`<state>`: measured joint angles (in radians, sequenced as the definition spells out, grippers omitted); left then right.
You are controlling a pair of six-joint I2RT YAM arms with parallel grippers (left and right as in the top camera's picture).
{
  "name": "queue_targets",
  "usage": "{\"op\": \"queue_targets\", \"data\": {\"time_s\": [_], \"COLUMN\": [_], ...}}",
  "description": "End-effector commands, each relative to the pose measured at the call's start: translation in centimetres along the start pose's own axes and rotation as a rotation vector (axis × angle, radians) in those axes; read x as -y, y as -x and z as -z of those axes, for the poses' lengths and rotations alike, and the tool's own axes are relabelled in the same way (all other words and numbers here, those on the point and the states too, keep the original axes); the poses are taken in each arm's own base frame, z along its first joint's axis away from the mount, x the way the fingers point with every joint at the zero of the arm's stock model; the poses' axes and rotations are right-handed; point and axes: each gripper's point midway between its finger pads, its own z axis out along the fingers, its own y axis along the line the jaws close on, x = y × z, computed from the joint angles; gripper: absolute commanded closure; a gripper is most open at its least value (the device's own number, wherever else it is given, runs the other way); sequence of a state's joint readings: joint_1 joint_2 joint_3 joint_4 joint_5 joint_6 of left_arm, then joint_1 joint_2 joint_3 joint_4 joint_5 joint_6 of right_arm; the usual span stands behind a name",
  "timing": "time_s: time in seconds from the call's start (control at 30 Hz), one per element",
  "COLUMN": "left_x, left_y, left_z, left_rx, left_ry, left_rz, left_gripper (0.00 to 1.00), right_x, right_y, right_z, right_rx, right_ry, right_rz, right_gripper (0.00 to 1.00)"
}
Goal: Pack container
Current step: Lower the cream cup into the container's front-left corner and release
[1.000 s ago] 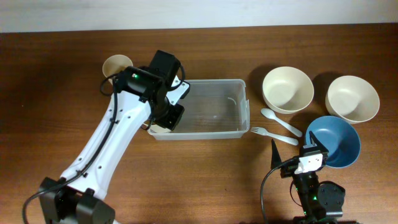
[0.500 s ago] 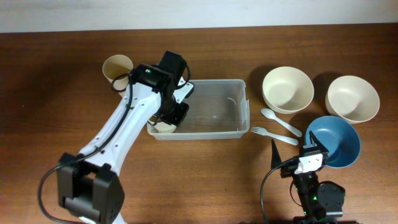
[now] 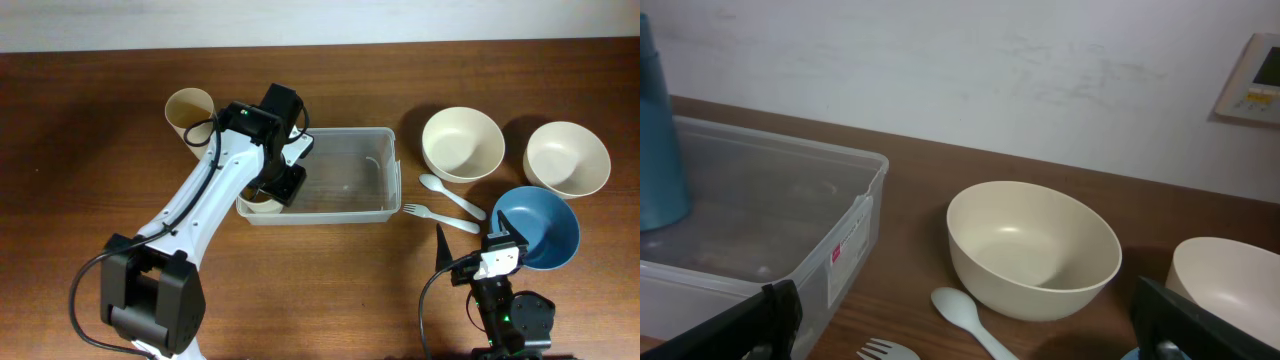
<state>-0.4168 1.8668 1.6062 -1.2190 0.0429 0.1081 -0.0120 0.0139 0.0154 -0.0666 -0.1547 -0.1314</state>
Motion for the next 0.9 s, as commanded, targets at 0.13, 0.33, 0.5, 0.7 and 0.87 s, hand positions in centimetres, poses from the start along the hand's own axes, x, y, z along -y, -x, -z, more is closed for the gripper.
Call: {"op": "queue_targets", "data": {"time_s": [0.13,0.33,0.5,0.7,0.87], "left_x": [-0.1,-0.1,-0.1,-0.1,0.0], "left_y": [0.0,0.0,0.3,0.6,1.1], "left_z": [-0.6,-0.5,0.5,2.8,4.6], "left_rx": [-0.016,-0.013,-0.007,0.001,0.025], "left_ry": [0.004,0.005,0.006,0.006,0.009], "left_rz": [0.006,0.006,0.006,0.006,0.005], "left_gripper": [0.23,0.23,0.23,0.24,0.24], "right_x": [0.0,0.0,0.0,0.0,0.0], "right_y": [-0.2,-0.2,-0.2,-0.2,-0.2], "right_z": [0.0,0.0,0.0,0.0,0.0], "right_rx": [-0.001,-0.001,-0.001,-0.001,-0.001], "right_ry": [-0.004,-0.004,-0.004,-0.004,-0.004], "right_rz": [0.0,0.0,0.0,0.0,0.0], "right_gripper": [0.01,0.01,0.01,0.01,0.01]}}
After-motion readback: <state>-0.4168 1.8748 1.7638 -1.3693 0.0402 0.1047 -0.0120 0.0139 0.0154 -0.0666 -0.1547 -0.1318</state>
